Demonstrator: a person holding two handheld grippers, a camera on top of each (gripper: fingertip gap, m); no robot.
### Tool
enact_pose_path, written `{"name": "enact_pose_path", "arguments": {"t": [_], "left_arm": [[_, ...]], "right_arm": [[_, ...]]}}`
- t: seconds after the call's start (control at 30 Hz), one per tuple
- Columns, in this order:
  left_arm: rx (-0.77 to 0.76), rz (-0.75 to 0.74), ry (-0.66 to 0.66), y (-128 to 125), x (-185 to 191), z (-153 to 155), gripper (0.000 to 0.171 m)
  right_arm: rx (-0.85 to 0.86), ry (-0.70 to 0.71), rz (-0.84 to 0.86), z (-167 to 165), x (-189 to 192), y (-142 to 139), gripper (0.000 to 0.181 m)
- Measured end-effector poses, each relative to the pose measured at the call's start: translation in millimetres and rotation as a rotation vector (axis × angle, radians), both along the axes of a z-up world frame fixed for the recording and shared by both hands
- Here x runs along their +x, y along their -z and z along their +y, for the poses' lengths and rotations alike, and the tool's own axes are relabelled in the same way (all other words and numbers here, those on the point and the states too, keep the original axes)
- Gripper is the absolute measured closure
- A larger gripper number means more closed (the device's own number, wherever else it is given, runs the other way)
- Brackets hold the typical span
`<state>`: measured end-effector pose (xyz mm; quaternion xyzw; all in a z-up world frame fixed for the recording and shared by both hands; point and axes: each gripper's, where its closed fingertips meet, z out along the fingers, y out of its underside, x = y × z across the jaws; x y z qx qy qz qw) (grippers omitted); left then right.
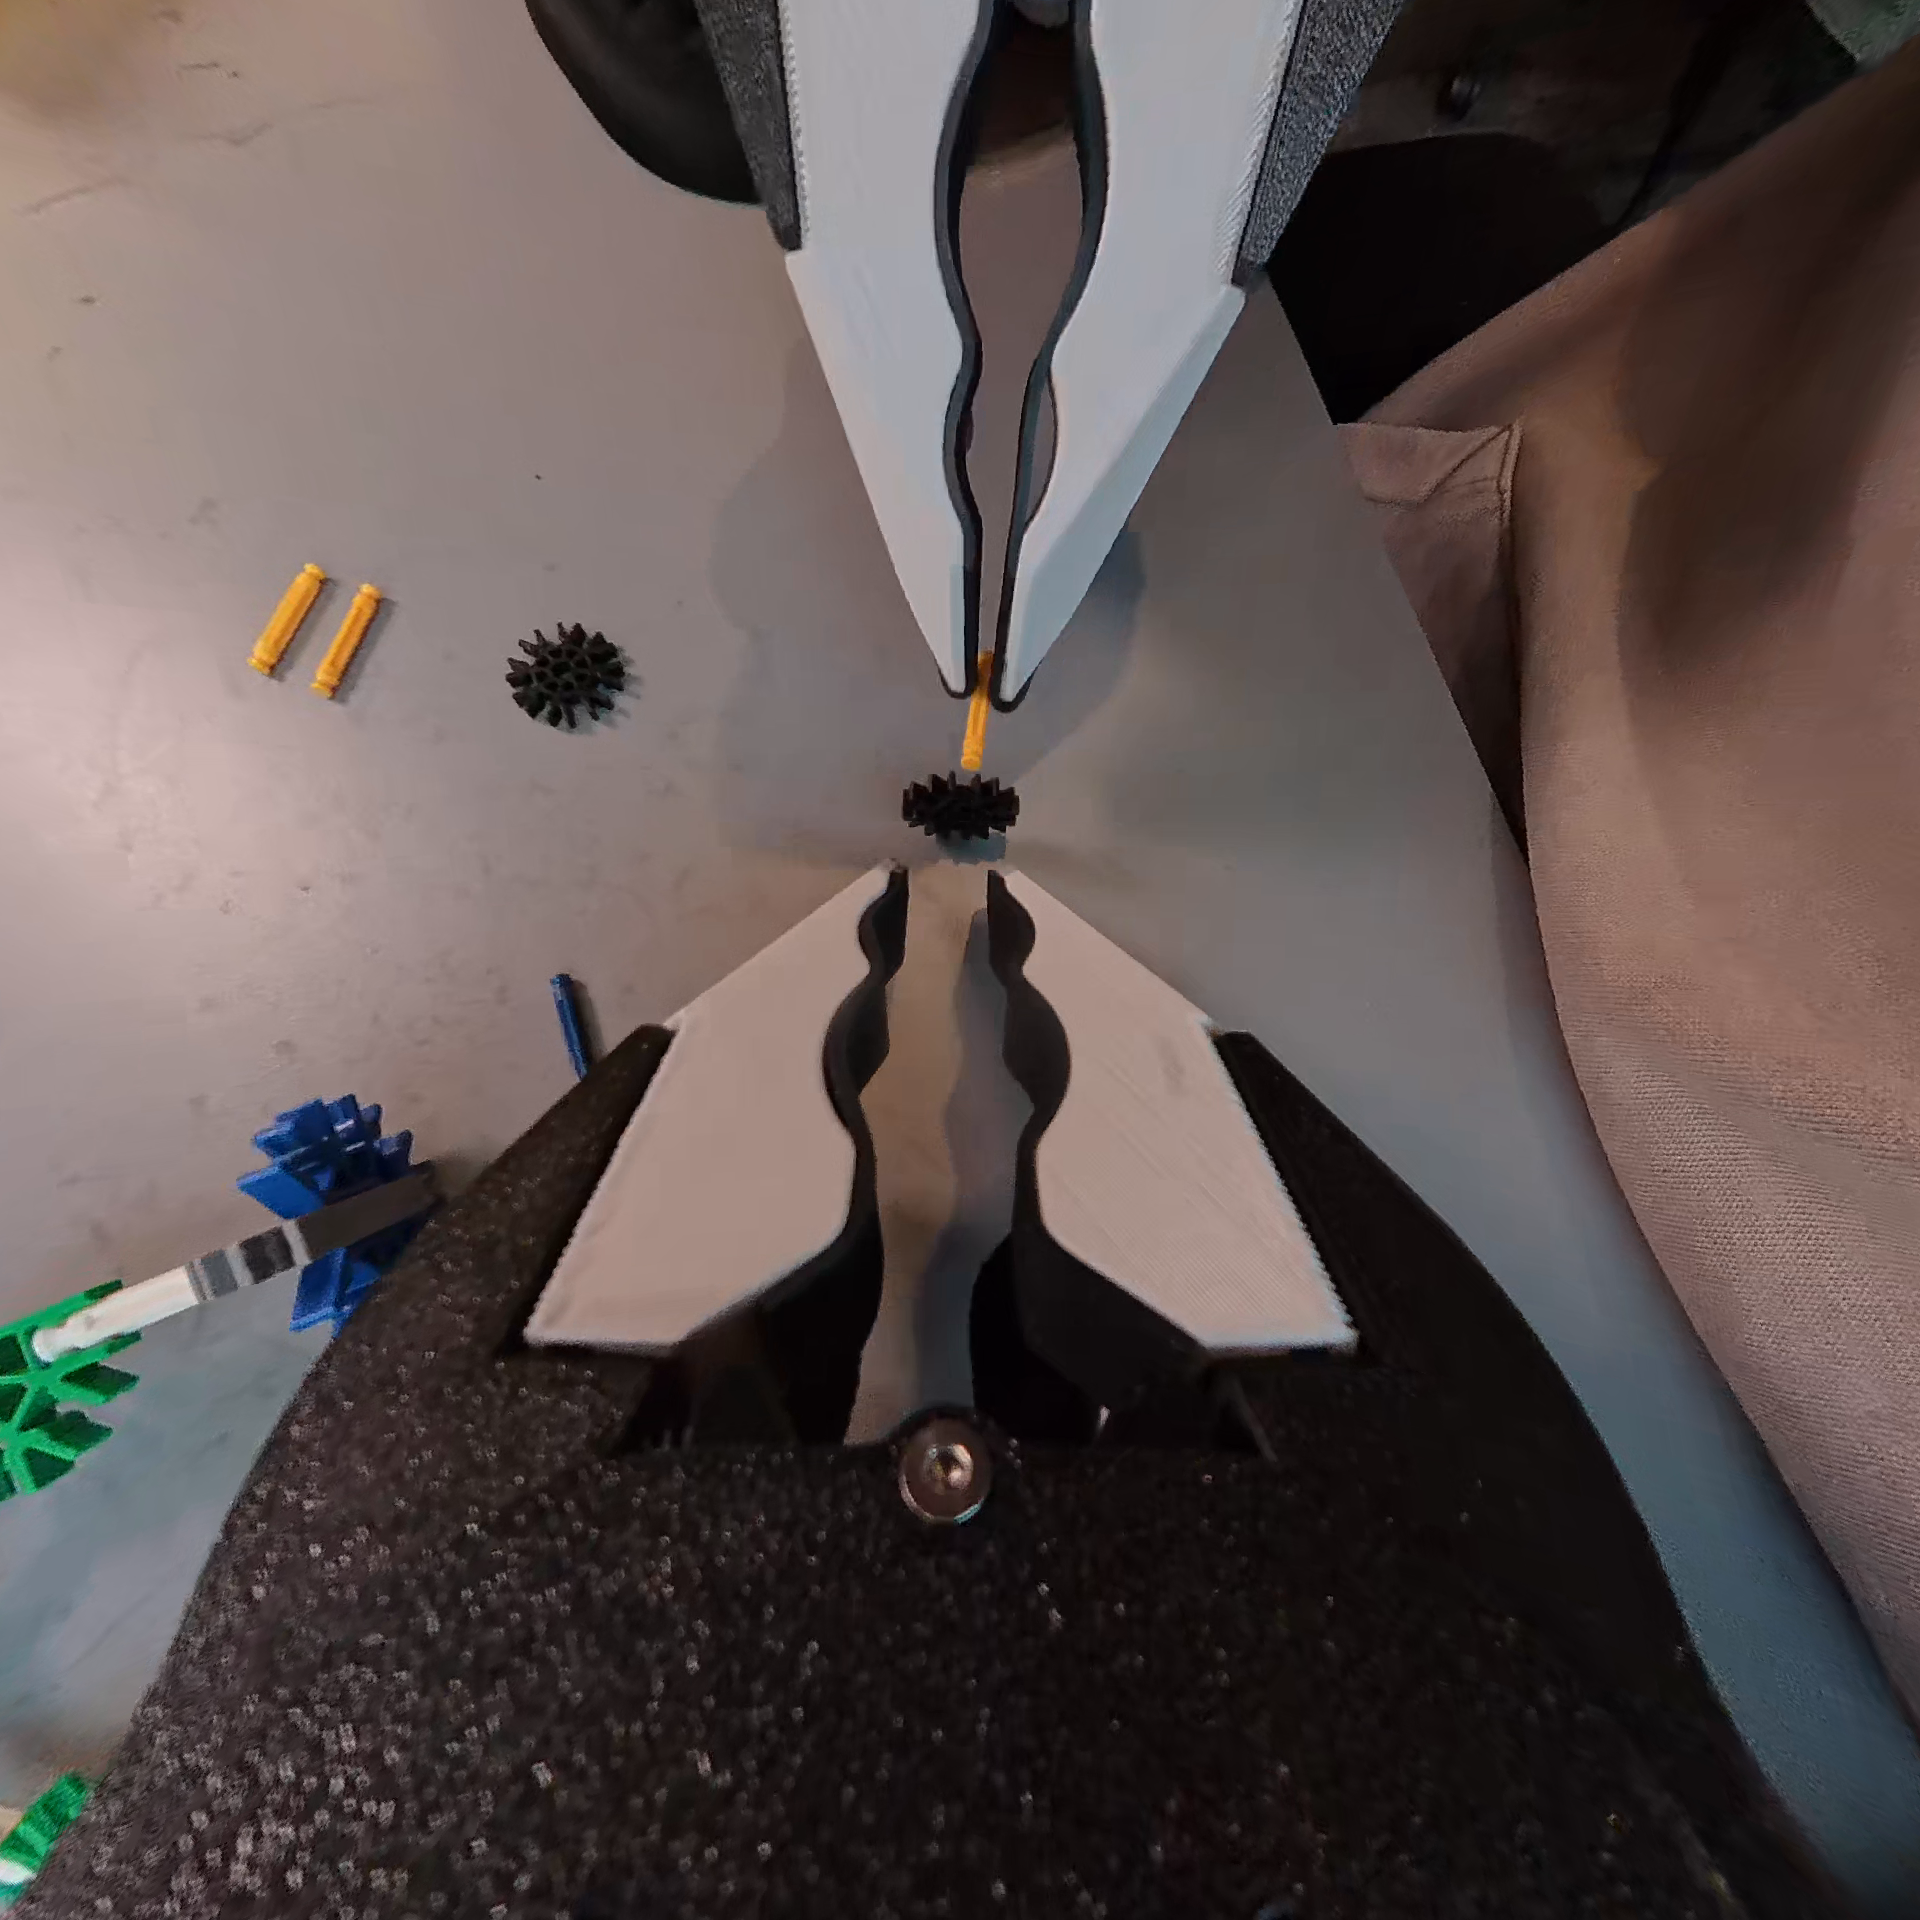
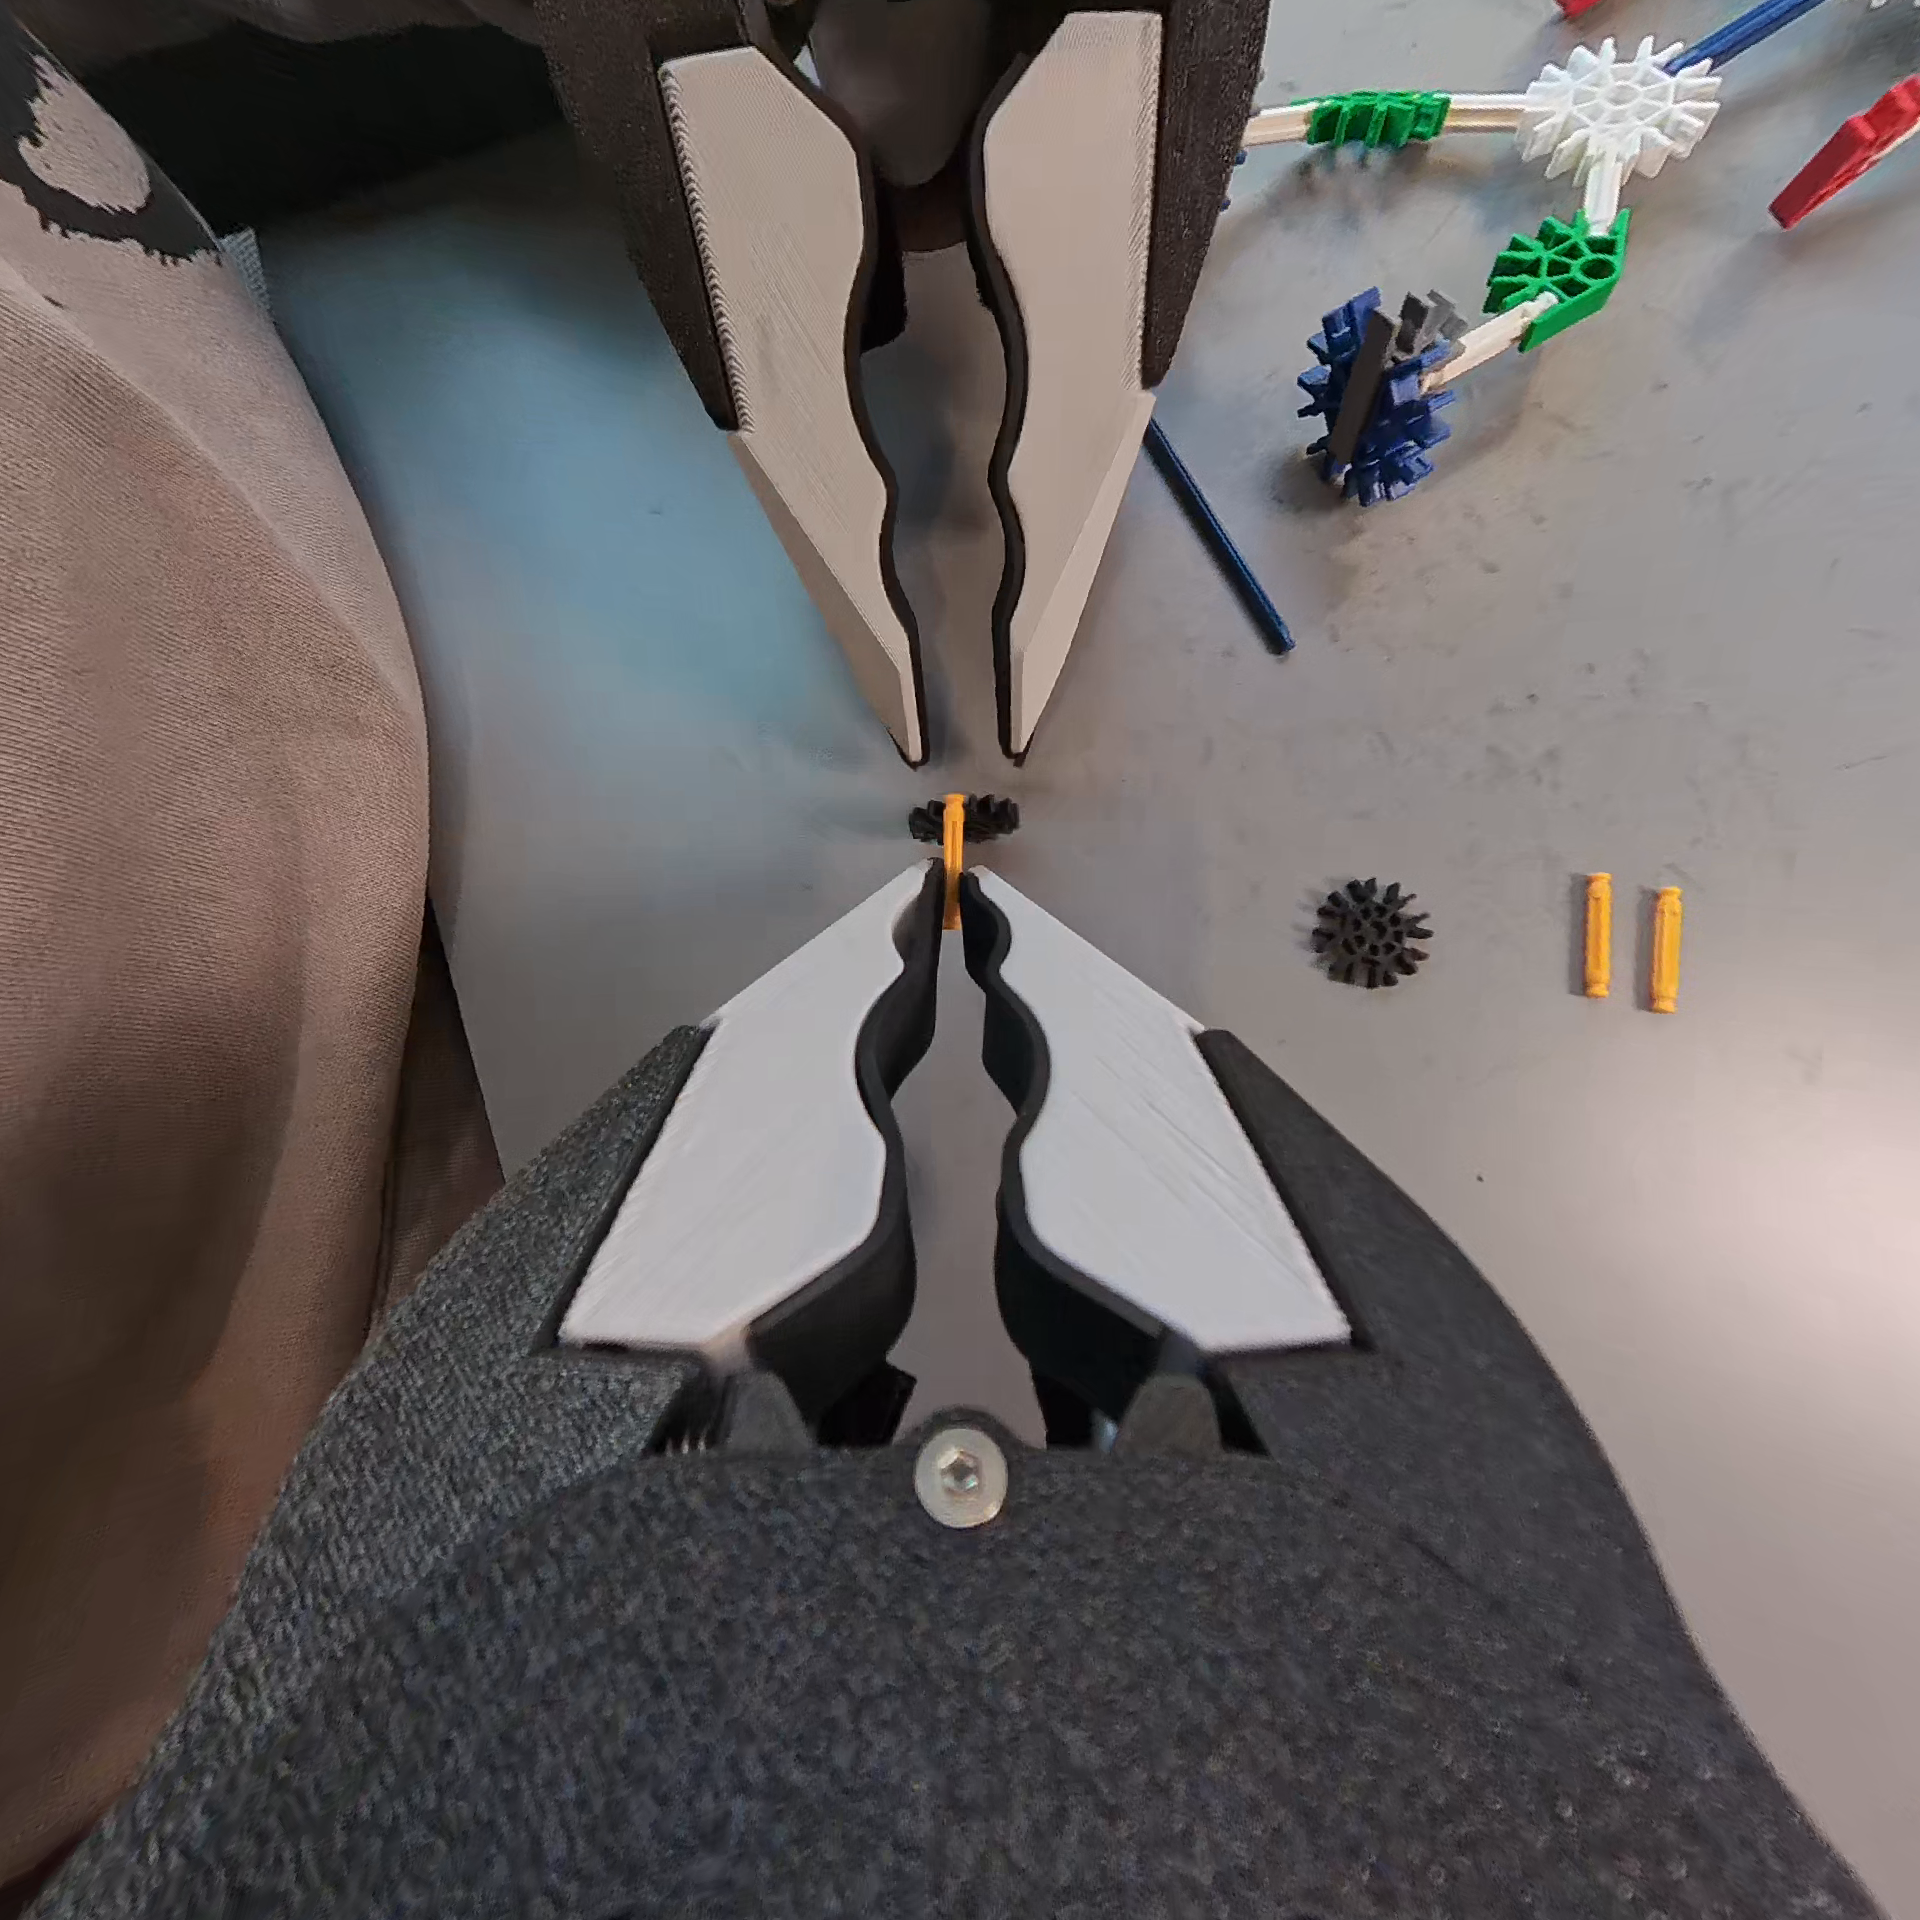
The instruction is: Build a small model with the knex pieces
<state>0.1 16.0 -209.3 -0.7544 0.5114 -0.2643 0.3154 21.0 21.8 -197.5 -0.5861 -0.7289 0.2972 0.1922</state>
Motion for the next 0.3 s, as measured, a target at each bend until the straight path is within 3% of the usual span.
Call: {"name": "enact_pose_path", "arguments": {"t": [0.3], "left_arm": [[0.015, -0.008, -0.014, -2.7, 0.2, 2.3, 0.160]], "right_arm": [[0.024, -0.011, -0.043, 1.0, -4.5, -0.6, 0.180]]}}
